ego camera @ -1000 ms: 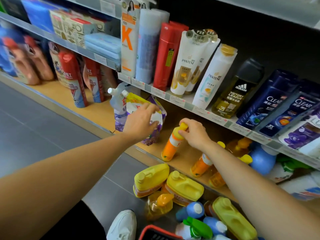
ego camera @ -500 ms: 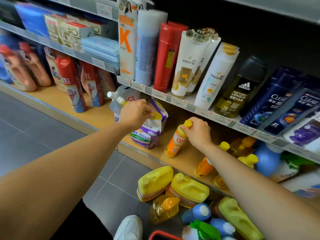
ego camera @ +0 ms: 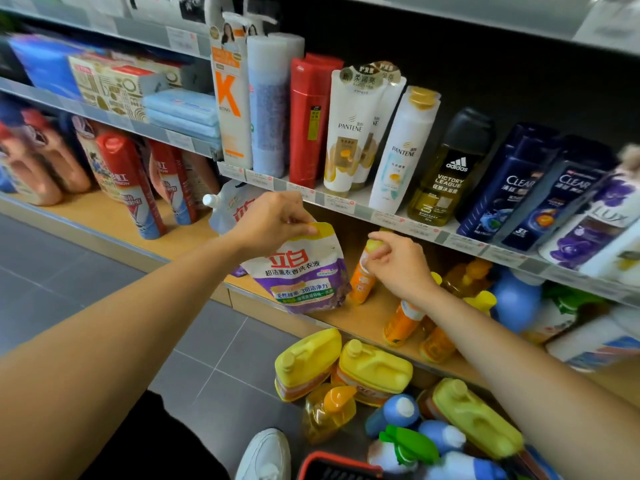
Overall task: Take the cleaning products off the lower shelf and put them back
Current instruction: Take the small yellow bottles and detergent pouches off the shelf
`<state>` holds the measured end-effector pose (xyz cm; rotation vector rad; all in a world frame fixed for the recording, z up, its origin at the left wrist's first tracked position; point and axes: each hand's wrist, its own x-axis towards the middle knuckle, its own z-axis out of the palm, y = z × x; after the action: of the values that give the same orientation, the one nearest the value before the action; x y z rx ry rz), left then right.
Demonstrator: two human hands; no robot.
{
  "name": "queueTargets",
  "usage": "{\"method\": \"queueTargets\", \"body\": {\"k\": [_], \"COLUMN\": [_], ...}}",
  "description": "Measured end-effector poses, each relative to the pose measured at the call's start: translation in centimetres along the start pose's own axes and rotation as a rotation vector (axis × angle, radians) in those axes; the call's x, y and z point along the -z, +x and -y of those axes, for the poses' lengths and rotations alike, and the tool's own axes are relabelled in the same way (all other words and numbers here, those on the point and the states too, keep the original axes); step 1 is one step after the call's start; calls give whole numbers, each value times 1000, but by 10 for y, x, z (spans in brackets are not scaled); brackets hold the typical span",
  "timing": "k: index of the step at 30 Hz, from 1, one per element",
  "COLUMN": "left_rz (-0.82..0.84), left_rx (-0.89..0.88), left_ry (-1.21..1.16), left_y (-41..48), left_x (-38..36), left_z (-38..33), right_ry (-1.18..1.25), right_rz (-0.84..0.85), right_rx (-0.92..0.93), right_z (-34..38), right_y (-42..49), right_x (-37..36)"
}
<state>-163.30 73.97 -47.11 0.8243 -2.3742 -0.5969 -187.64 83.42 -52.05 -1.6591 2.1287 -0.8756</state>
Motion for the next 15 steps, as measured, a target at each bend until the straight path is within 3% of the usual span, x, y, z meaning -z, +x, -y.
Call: {"method": "queueTargets", "body": {"k": [3, 7, 10, 15], "left_rz": [43, 101, 94, 131], "left_rx": [-70, -148, -166, -136], "left_ry": [-71, -171, -249, -304], "left_y": [-3, -8, -13, -20], "left_x": [6, 7, 4, -5], "left_z": [-25, -59, -80, -108], "right_ry": [156, 349, 595, 680], "right_rz": [171, 253, 192, -23], "right_rx": [129, 233, 172, 94], "right_z": [9, 24, 32, 29], "right_y": [-24, -52, -73, -105], "right_x": [14, 25, 30, 41]}}
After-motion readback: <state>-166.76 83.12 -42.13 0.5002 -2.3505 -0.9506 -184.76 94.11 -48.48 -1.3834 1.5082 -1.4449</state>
